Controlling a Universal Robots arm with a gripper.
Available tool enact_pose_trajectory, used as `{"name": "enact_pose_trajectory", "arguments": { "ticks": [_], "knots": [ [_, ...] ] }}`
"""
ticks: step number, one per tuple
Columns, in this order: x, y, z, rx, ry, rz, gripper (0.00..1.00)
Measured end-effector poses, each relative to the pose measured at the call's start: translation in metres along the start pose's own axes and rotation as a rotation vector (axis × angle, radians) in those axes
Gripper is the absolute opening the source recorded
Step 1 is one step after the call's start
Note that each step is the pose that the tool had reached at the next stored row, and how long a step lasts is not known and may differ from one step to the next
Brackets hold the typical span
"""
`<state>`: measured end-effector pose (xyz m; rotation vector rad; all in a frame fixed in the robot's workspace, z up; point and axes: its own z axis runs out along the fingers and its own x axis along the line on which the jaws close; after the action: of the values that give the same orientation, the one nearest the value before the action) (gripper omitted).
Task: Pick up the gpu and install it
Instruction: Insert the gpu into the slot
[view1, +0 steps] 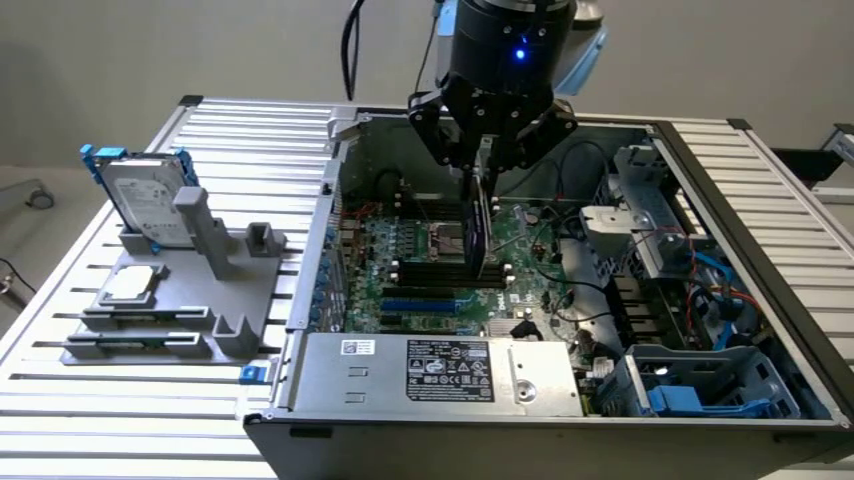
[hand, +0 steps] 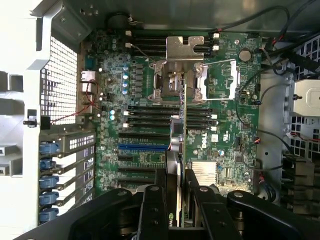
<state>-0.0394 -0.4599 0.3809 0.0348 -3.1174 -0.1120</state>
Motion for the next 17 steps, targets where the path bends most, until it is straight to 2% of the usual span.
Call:
{"name": "enact_pose_trajectory", "arguments": {
  "ticks": [2, 7, 11, 17],
  "knots": [
    [0.0011, -0.0002, 0.0013, -0.0023, -0.0027, -0.008, 0.27],
    [0.0012, -0.0003, 0.0045, -0.0109, 0.0033, -0.099, 0.27],
    [0.0012, -0.0004, 0.0065, -0.0155, 0.0086, -0.172, 0.27],
    [0.0011, -0.0005, 0.008, -0.0151, 0.0172, -0.28, 0.27]
  ]
}}
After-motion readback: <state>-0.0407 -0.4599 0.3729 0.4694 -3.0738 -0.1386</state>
